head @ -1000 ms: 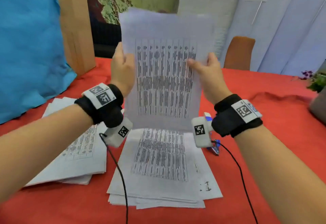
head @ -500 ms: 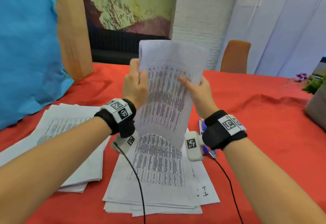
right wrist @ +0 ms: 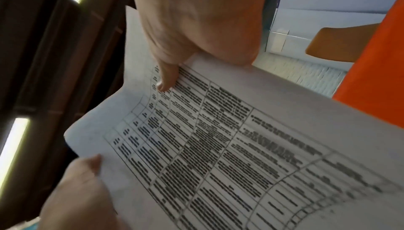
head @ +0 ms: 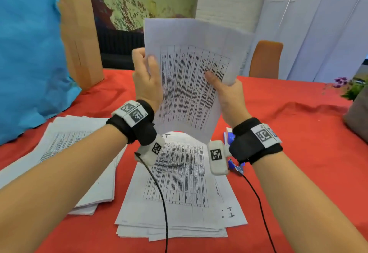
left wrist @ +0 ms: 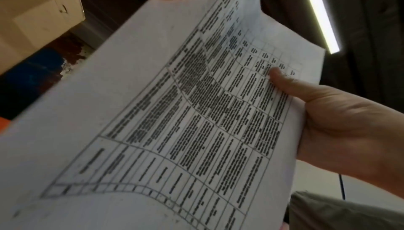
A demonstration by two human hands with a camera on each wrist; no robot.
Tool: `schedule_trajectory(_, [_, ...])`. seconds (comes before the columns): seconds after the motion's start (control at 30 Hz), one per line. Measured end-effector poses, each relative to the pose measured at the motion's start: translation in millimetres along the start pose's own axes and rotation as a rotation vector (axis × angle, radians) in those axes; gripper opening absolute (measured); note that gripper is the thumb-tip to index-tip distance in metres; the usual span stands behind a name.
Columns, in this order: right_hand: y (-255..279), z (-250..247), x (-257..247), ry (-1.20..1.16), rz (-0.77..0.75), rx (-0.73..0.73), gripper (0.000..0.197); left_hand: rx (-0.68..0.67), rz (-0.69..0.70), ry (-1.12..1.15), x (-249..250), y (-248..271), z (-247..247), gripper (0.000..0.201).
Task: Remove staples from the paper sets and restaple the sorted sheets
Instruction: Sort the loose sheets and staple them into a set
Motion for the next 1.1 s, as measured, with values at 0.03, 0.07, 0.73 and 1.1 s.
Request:
schedule_trajectory(0.03, [-2.6,-2.1,-0.4,-0.005,-0.003,-0.002,0.022,0.013,-0.003,-0.015,-2.8,-1.2,0.4,0.013])
schedule_trajectory(0.07, [-2.6,-7.4,3.6,0.018,0.017,0.005,0.023,-0.01,-0.012,-0.04,-9.8,2.1,1.2,0.01])
schedule_trajectory(0.73, [2.3,-154.7,90.4,1.13,0.911,0.104,0.045,-1.1,-0.67,-0.303,-134.9,136.7,-10.2,0.037])
schedule_trajectory(1.1, [-33.8,-63.0,110.2,0.083,0.417,0.42,0.027,-1.058,-0.994,-0.036,-140.6,142.2,-17.8,0.026])
Point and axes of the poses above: each hand's wrist, its own y-axis away from the middle knuckle, its own z-axis out of the palm, x = y × z, the point moved 4 cm from there along -y, towards the middle knuckle, and after that the axes turned 15 degrees about -y, right-handed, at the moved point
